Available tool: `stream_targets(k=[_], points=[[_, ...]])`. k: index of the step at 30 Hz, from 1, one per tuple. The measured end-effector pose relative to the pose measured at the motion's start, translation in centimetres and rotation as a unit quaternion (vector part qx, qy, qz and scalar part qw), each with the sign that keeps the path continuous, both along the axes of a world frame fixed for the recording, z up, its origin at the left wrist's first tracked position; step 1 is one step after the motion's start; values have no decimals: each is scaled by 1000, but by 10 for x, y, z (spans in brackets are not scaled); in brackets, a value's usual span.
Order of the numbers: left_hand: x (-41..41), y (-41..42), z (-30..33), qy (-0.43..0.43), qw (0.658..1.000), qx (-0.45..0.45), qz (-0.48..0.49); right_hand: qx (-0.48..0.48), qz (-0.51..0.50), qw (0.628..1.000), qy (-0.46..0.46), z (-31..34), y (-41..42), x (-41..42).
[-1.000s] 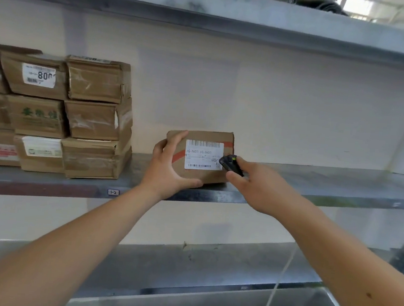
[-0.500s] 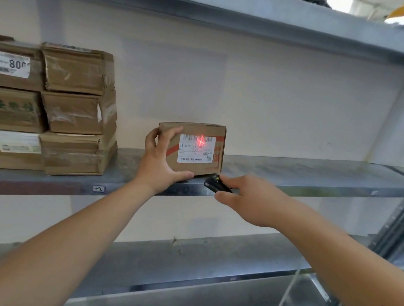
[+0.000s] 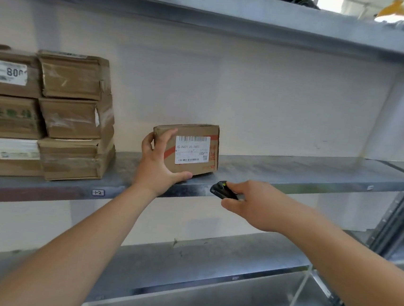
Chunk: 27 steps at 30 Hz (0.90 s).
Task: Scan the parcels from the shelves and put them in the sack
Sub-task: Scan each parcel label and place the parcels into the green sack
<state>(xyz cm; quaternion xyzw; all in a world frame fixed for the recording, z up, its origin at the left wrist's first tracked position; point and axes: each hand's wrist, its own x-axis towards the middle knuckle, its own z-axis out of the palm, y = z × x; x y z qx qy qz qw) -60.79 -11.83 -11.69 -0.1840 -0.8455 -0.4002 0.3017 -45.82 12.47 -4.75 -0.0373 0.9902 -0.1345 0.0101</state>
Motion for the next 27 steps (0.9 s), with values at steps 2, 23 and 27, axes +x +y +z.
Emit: stream_targets(k=[2, 23, 27], points=[[2, 0, 0, 1, 1000, -1, -1, 1, 3, 1000, -8, 0, -1, 3], [39, 82, 2, -37, 978, 57, -197, -165, -141, 975, 44, -65, 68, 38], [56, 142, -12, -51, 961, 47, -266, -186, -228, 953, 64, -88, 115, 82]])
